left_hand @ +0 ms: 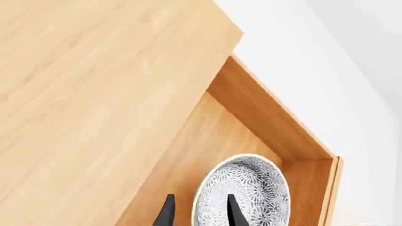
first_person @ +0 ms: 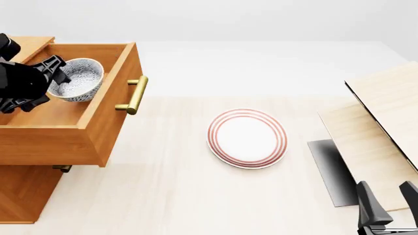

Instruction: Open the top drawer of the cabinet and put the bowl in it.

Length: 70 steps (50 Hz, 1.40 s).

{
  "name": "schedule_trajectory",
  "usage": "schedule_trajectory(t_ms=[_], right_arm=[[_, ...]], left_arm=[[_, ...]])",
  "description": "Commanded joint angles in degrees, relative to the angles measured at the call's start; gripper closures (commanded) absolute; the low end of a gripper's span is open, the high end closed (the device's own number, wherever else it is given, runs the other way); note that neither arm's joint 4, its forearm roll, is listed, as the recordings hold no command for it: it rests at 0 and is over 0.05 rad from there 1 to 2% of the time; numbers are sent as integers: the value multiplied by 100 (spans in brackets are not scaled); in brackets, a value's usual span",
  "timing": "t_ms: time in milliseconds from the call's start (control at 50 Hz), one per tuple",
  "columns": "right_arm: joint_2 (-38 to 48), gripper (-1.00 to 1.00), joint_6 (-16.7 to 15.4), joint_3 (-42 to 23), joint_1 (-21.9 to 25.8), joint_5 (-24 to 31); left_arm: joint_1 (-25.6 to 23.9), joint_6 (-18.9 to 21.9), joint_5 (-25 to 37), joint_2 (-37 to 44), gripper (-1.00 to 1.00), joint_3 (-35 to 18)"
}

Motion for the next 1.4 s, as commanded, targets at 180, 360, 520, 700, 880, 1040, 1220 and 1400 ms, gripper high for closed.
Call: schedule_trajectory(t_ms=[180, 360, 520, 700, 880, 1040, 1220, 1400], right_arm=[[-3, -100, -4, 2, -1, -5], [-3, -100, -4, 2, -1, -5], [-3, -100, -4, 2, -1, -5], [-3, -100, -4, 2, -1, -5], [-3, -100, -4, 2, -1, -5], [-3, -100, -4, 2, -1, -5], [-3, -100, -4, 2, -1, -5], [-3, -100, -4, 2, -1, -5]], left_arm=[[3, 135, 180, -100, -100, -138], [-18, 188, 309, -221, -100, -159], [-18, 230, 473, -377, -100, -210], [-30, 282, 659, -506, -100, -308], [-71, 314, 909, -776, -100, -365], [-110, 352, 1178, -1063, -100, -452], [-159, 425, 1432, -1369, -100, -475], [-201, 466, 1600, -1631, -100, -440]])
